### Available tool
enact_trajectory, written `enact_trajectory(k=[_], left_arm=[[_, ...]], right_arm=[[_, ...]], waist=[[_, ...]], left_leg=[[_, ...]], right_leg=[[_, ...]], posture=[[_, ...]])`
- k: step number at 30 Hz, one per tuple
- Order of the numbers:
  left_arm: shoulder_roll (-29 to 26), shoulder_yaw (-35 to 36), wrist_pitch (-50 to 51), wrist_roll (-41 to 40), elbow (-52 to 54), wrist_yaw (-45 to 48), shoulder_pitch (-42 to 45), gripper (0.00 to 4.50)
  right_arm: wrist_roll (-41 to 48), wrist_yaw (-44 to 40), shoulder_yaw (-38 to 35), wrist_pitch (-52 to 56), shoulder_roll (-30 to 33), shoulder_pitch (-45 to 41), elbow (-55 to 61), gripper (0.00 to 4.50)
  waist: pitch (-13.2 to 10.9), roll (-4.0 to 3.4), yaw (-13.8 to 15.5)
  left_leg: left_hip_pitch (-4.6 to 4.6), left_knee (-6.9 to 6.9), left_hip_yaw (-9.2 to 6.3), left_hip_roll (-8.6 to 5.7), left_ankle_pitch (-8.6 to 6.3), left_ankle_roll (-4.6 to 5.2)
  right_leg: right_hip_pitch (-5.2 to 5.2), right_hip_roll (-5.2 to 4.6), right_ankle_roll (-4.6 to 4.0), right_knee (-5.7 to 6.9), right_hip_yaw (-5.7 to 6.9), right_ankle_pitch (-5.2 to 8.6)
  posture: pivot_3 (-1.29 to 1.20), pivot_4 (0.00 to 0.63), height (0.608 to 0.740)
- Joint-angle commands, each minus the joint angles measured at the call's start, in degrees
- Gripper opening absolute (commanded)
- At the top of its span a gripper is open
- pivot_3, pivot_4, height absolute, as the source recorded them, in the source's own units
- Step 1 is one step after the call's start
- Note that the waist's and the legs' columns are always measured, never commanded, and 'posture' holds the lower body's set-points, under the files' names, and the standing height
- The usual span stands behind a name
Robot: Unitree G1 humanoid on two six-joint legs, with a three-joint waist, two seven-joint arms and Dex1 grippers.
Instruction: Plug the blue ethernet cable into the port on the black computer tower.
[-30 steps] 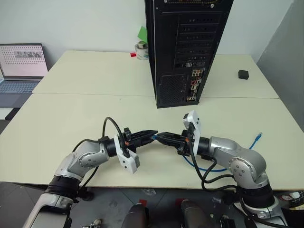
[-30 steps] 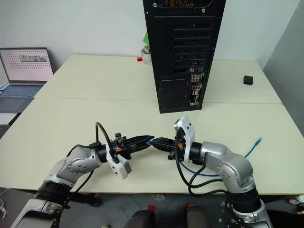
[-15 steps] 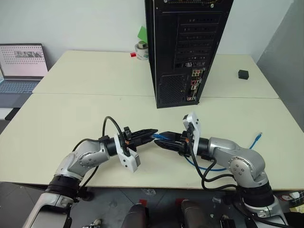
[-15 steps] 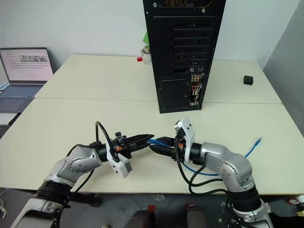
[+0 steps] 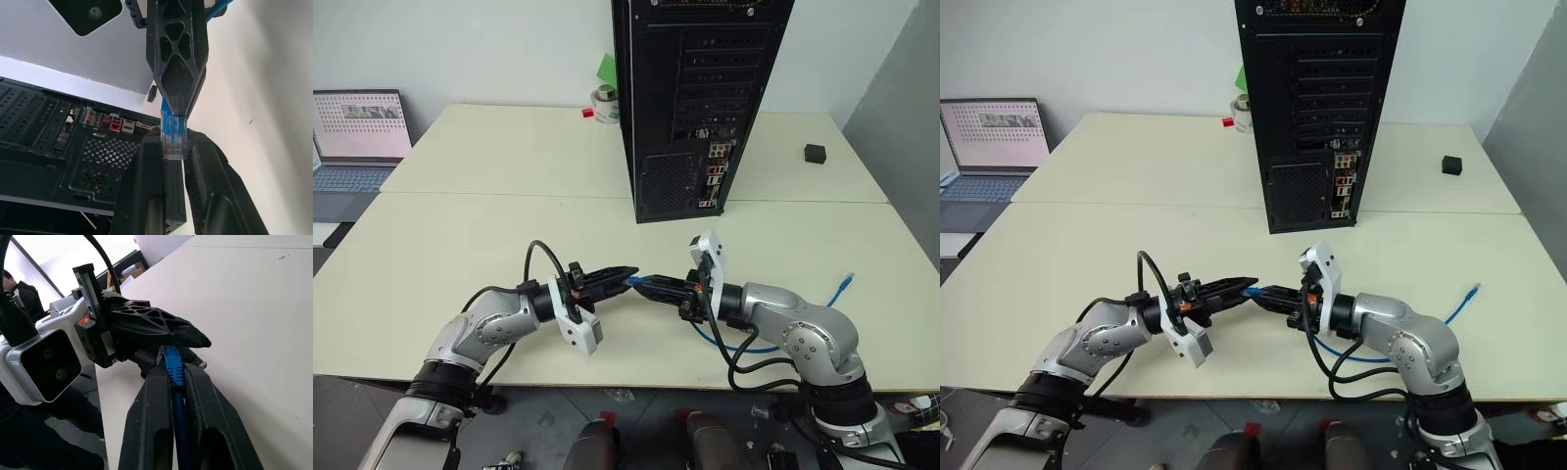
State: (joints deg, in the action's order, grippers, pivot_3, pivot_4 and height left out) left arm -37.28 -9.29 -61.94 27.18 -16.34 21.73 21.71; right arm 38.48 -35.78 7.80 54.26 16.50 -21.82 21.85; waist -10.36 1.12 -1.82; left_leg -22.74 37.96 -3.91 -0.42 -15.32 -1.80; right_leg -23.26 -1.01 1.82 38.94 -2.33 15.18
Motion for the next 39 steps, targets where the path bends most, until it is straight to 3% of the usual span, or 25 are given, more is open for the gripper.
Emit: enact_trajectory(k=[1,3,5,9,14,18,21,25,32,39], left_arm=[[-0.8,0.0,-0.5,0.0,1.3,-1.4,0.2,0.27],[-0.8,-0.4,-0.4,-1.2,0.9,-1.0,0.2,0.27],[-1.1,-1.1,0.3,-3.7,0.5,0.3,0.1,0.97],[-1.6,-2.2,1.8,-6.9,0.4,2.2,-0.2,1.59],[-0.5,-0.8,15.6,-16.8,-1.8,7.4,-2.7,2.51],[0.2,1.2,26.5,-25.0,1.3,11.2,-4.1,2.52],[2.7,2.2,46.0,-37.1,10.0,14.9,-4.4,2.52],[4.3,2.8,62.5,-43.6,20.0,15.8,-3.1,2.52],[10.1,3.9,82.2,-47.7,27.9,9.4,4.4,2.52],[12.3,4.6,87.2,-47.4,30.1,8.5,7.7,2.52]], right_arm=[[1.7,0.0,-1.1,-0.2,-0.2,-1.1,1.0,0.05],[1.7,0.0,-1.2,-0.1,-0.1,-1.2,1.0,0.05],[1.8,-0.1,-1.2,0.1,0.0,-1.2,1.0,0.05],[2.1,-0.2,-1.2,0.3,0.6,-1.3,1.0,0.03],[1.9,0.2,-2.4,-0.3,2.2,-1.5,1.6,0.03],[-0.5,2.0,-4.1,-3.1,3.6,-1.8,1.8,0.03],[-5.7,7.7,-5.5,-7.5,2.8,-2.4,1.3,0.03],[-14.3,16.5,-4.5,-12.0,0.6,-3.6,-0.6,0.03],[-28.9,30.9,-3.7,-22.2,-5.5,-7.2,-8.7,0.03],[-33.5,35.3,-6.0,-28.2,-8.1,-12.1,-17.8,0.03]], waist=[[0.0,0.00,0.0],[0.0,0.00,0.0],[0.0,0.00,0.0],[0.0,0.00,0.0],[0.0,-0.01,-0.1],[0.0,-0.01,-0.1],[0.0,-0.01,-0.1],[0.0,0.00,-0.1],[0.0,0.00,0.0],[0.0,-0.01,-0.1]], left_leg=[[0.00,0.00,0.00,0.00,0.00,0.00],[0.00,0.00,0.00,0.00,0.00,0.00],[0.00,0.00,0.00,0.00,0.00,0.00],[0.00,0.00,-0.01,0.00,0.00,0.00],[0.02,0.00,0.00,0.00,0.00,0.00],[-0.01,0.01,-0.02,0.01,0.00,0.00],[-0.03,0.01,-0.03,0.00,0.00,0.00],[-0.06,0.04,-0.05,0.00,0.00,0.00],[-0.06,0.04,-0.05,0.00,0.02,-0.03],[-0.05,0.01,-0.01,0.00,0.04,-0.06]], right_leg=[[0.00,0.00,0.00,0.00,0.00,0.00],[0.00,0.00,0.00,0.00,0.00,0.00],[0.00,0.00,0.00,0.00,0.00,0.00],[0.00,-0.01,0.00,0.00,0.00,0.00],[0.00,0.00,0.00,0.01,0.00,0.00],[-0.01,0.07,0.00,0.00,0.02,0.00],[-0.01,0.06,0.00,0.01,0.01,0.00],[-0.01,0.06,0.01,0.01,0.02,0.01],[-0.03,0.10,0.00,0.03,0.00,0.00],[-0.06,0.11,-0.01,0.03,-0.05,0.00]], posture=[[0.00,0.150,0.740],[0.00,0.150,0.740],[0.00,0.150,0.740],[0.00,0.150,0.740],[0.00,0.150,0.740],[0.00,0.150,0.740],[0.00,0.150,0.740],[0.00,0.150,0.740],[0.00,0.150,0.740],[0.00,0.150,0.740]])
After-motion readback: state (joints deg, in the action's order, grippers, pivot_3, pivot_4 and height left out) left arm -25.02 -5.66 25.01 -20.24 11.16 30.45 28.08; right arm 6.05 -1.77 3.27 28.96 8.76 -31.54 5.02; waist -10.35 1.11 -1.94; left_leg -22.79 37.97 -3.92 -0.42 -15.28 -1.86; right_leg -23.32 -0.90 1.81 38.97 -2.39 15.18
